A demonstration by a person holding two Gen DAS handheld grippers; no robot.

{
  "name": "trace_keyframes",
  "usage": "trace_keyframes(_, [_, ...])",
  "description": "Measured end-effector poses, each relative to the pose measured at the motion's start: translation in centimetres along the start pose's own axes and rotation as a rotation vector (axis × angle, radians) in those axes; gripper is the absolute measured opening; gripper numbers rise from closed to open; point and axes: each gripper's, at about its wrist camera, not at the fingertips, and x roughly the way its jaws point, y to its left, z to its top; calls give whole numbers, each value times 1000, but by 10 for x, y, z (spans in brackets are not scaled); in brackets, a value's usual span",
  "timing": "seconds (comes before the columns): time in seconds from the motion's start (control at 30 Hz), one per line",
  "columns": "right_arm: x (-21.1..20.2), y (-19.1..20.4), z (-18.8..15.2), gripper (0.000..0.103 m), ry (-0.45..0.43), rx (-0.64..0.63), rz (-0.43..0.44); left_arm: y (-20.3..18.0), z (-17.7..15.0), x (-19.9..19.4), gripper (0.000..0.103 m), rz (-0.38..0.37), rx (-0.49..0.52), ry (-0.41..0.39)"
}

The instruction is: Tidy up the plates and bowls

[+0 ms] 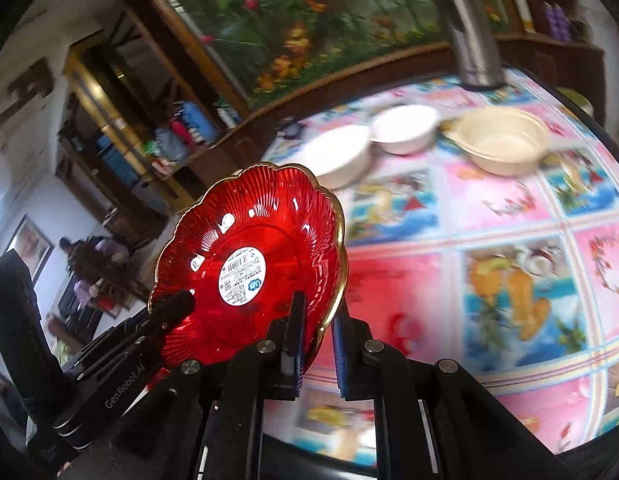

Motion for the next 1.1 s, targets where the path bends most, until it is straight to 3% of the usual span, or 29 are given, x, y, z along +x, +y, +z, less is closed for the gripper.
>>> trace_keyframes(0.23, [21,65,-4,12,33,-94,82,55,0,-18,23,70,-77,-41])
trace_keyframes(0.47, [55,114,-19,12,97,-151,120,103,-12,-10,23,126,-152,-16])
trace_keyframes(0.93, [116,109,-55,13,245,-150,72,127,-52,33,23,161,-178,131])
trace_keyframes(1.1, [126,114,-58,13,247,-179,56,132,-56,43,23,171,-196,167])
